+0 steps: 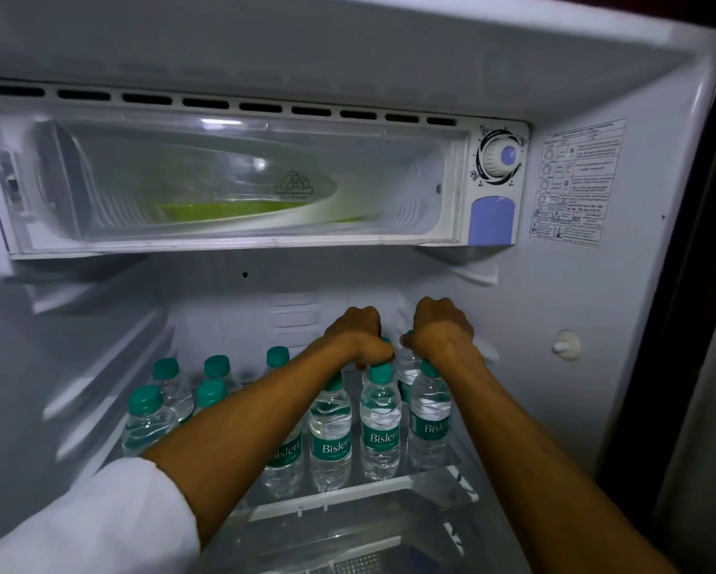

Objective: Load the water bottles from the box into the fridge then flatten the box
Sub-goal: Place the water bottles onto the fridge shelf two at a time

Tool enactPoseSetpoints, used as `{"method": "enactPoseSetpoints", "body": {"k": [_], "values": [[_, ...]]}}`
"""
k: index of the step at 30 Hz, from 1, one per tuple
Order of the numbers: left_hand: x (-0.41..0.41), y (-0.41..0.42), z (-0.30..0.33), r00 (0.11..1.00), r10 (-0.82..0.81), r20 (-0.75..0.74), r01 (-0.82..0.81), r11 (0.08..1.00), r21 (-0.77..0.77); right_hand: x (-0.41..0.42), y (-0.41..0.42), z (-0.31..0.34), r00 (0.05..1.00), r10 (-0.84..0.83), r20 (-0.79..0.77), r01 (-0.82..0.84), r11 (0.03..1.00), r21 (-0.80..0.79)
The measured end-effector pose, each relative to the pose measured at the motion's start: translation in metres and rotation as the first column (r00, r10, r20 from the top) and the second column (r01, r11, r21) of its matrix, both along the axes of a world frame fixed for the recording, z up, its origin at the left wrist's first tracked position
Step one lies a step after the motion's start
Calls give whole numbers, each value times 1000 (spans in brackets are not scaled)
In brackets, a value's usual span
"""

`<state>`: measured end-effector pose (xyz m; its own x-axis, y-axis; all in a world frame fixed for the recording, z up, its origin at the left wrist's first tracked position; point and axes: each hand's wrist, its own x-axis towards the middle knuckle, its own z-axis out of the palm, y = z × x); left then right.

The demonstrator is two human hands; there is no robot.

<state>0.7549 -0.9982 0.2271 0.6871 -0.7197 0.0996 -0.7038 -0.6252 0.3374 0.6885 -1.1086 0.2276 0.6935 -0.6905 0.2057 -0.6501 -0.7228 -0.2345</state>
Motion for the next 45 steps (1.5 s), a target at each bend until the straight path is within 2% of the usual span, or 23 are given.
{"method": "enactPoseSetpoints", "body": {"k": [9,15,20,26,31,38,45], "values": [[1,5,2,1000,7,-22,-6,1000,26,-8,5,5,1000,-20,5,20,1000,-18],[-1,11,-1,999,32,10,-33,999,30,-21,9,12,1000,-15,-13,16,1000,22],[-6,18,4,998,53,25,-54,998,34,-27,11,14,999,15,33,-17,999,49],[-13,28,11,997,79,23,-78,996,-31,-30,8,18,994,4,105,-16,993,116],[-20,33,15,997,73,17,-71,994,-87,-31,6,21,996,20,90,-35,986,165],[-25,34,8,998,-57,39,56,998,30,-27,5,13,997,49,53,-57,988,144],[-20,38,6,996,-75,57,71,995,64,-24,6,12,999,28,30,-30,996,89]]}}
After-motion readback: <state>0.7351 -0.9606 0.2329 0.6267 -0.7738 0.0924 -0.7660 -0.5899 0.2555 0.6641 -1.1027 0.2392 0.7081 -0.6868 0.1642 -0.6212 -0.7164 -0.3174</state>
